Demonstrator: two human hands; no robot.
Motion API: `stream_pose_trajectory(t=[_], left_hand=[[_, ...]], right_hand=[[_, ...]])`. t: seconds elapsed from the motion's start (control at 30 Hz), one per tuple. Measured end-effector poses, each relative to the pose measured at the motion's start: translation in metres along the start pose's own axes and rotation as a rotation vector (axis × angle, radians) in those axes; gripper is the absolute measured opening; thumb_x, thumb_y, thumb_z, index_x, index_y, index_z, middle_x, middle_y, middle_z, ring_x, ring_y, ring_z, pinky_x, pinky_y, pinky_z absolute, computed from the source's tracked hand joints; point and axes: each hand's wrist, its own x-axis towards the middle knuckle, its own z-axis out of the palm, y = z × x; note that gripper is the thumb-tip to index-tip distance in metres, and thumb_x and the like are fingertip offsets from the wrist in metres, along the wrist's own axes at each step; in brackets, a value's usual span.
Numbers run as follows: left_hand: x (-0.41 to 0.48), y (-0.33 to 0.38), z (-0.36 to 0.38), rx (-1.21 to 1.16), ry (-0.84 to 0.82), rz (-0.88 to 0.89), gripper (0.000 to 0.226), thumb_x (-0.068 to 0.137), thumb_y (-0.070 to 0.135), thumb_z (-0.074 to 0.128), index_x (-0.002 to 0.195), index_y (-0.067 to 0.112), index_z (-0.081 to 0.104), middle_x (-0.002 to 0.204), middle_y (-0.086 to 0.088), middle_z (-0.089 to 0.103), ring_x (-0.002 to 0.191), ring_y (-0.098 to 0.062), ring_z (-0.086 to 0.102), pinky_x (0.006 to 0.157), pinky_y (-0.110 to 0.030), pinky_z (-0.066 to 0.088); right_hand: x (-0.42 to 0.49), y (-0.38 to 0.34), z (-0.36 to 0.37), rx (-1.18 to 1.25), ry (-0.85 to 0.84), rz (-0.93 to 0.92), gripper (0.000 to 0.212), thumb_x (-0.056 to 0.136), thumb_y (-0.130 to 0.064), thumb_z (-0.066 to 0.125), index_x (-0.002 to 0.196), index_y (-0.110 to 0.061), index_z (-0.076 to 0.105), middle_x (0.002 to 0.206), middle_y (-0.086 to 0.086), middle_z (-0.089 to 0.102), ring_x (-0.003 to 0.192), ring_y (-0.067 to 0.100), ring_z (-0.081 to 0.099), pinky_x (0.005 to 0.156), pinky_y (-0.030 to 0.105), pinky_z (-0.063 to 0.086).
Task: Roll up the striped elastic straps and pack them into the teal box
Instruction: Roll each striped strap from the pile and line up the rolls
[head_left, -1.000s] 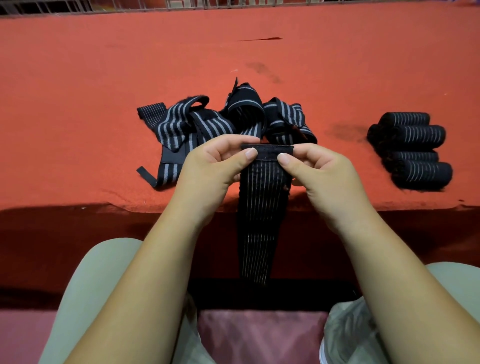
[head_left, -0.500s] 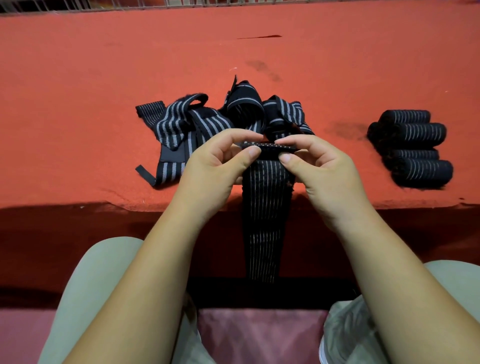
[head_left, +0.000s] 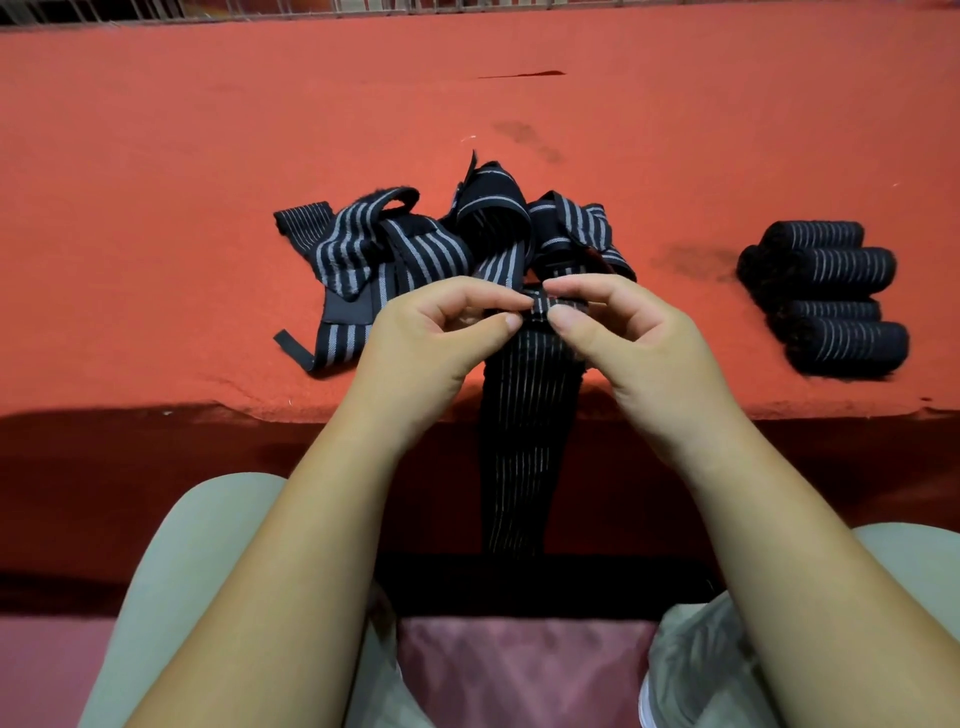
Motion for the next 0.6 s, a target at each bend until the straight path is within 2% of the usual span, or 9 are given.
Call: stream_pose_trajectory(t=[0.03,0.13,0.23,0.3,0.4,0.47,0.6], left_hand=[[-0.0005,0.0008,-0.0002,-0.007,-0.003,-0.001,0.016,0.096,0.004,0.076,0.105,0.014,0.085,0.079,0.015,0.074,0.077,0.001,0.065,0.075,-0.014,0.05],[-0.0005,0.0005,-0.0009,-0.036,-0.012,-0.017,0.021,0.095,0.002,0.077,0.107,0.017,0.085,0.081,0.015,0.073,0.081,-0.005,0.064,0.08,-0.018,0.051],[0.0008,-0.0006,-0.0015,-0.117,-0.054,-0.055,0.032,0.096,0.003,0.076,0.123,0.021,0.08,0.092,0.009,0.073,0.092,-0.011,0.066,0.088,-0.028,0.055],[0.0022,-0.0014,-0.002,-0.158,-0.065,-0.09,0.036,0.097,0.004,0.076,0.13,0.02,0.075,0.095,0.007,0.071,0.093,-0.01,0.067,0.087,-0.027,0.055],[0.0017,-0.0019,-0.0008,-0.087,-0.046,-0.086,0.023,0.099,0.006,0.075,0.12,0.014,0.078,0.09,0.008,0.075,0.085,-0.005,0.069,0.077,-0.019,0.054],[0.0008,-0.0027,0.0005,-0.07,-0.032,-0.066,0.018,0.098,0.005,0.075,0.114,0.013,0.08,0.091,0.004,0.078,0.086,-0.007,0.072,0.076,-0.02,0.055],[0.0035,-0.0052,0.0001,-0.1,-0.004,-0.041,0.02,0.095,0.001,0.077,0.109,0.015,0.081,0.093,0.0,0.077,0.091,-0.013,0.073,0.08,-0.026,0.056]], right_hand=[[0.0012,0.0009,-0.0005,-0.026,0.02,0.0,0.021,0.102,-0.021,0.074,0.122,-0.028,0.078,0.112,-0.004,0.079,0.102,0.008,0.072,0.09,0.033,0.058],[0.0031,0.0039,-0.0006,-0.042,0.035,0.015,0.019,0.102,-0.019,0.074,0.118,-0.026,0.078,0.109,0.012,0.078,0.095,0.013,0.072,0.091,0.045,0.06],[0.0025,0.0046,0.0001,-0.028,0.035,-0.007,0.016,0.1,-0.011,0.074,0.11,-0.024,0.078,0.102,0.005,0.08,0.092,0.011,0.072,0.086,0.037,0.06],[0.0023,0.0047,-0.0002,-0.022,0.037,-0.02,0.018,0.099,-0.01,0.075,0.107,-0.025,0.078,0.102,0.0,0.08,0.094,0.01,0.072,0.087,0.03,0.057],[0.0022,0.0061,-0.002,-0.027,0.033,-0.03,0.018,0.099,-0.01,0.075,0.107,-0.026,0.078,0.104,0.004,0.079,0.097,0.014,0.072,0.09,0.034,0.058],[0.002,0.0057,-0.003,-0.018,0.017,-0.033,0.017,0.1,-0.01,0.074,0.109,-0.025,0.078,0.102,0.004,0.079,0.095,0.014,0.072,0.089,0.034,0.057],[0.0011,-0.0002,-0.0031,0.013,0.013,-0.016,0.012,0.105,-0.017,0.069,0.112,-0.019,0.078,0.103,0.0,0.079,0.094,0.011,0.072,0.083,0.026,0.057]])
